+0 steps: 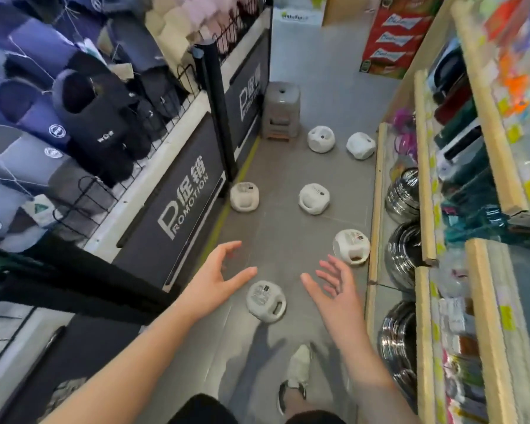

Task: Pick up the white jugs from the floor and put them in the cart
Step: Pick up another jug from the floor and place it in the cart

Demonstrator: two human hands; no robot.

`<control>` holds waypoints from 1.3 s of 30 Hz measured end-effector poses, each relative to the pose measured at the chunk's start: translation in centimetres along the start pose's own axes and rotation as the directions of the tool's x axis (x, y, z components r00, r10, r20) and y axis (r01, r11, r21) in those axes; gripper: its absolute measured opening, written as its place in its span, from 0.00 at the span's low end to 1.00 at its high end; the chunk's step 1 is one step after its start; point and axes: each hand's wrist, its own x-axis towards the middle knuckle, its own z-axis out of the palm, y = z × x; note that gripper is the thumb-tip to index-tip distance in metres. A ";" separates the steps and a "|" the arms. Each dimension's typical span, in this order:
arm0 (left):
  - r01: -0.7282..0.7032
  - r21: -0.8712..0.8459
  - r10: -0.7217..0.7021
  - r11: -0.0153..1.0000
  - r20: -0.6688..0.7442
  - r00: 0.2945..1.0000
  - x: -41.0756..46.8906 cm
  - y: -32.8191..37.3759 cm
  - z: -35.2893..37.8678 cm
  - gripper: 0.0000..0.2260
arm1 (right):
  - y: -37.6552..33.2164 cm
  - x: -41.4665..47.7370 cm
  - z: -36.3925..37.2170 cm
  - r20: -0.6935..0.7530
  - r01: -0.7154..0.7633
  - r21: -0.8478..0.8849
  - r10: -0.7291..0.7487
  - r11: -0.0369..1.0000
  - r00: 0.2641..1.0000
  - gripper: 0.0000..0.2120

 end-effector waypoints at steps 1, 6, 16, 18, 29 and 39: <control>0.040 -0.011 -0.040 0.999 -0.004 0.999 1.4 -0.9 0.7 0.35 | 0.7 1.8 0.2 0.008 -0.020 0.003 0.020 1.000 1.000 0.30; 0.210 -0.063 -0.210 0.976 -0.005 0.978 8.1 -6.9 4.8 0.30 | 7.5 9.6 1.8 -0.022 -0.157 0.000 0.157 0.988 0.987 0.28; 0.427 -0.005 -0.424 0.904 0.098 0.900 21.5 -28.4 15.9 0.33 | 33.3 21.7 9.5 -0.026 -0.425 -0.004 0.425 0.905 0.905 0.38; 0.443 0.016 -0.442 0.896 0.106 0.891 24.2 -32.8 17.4 0.33 | 38.7 24.0 11.2 -0.049 -0.489 0.002 0.488 0.872 0.871 0.44; 0.498 0.043 -0.476 0.866 0.377 0.794 34.5 -50.2 24.7 0.44 | 56.5 30.5 14.2 -0.238 -0.751 0.031 0.735 0.659 0.635 0.49; 0.563 0.153 -0.558 0.813 0.481 0.676 36.6 -55.1 26.3 0.52 | 59.4 31.1 15.5 -0.038 -0.781 0.059 0.783 0.622 0.620 0.56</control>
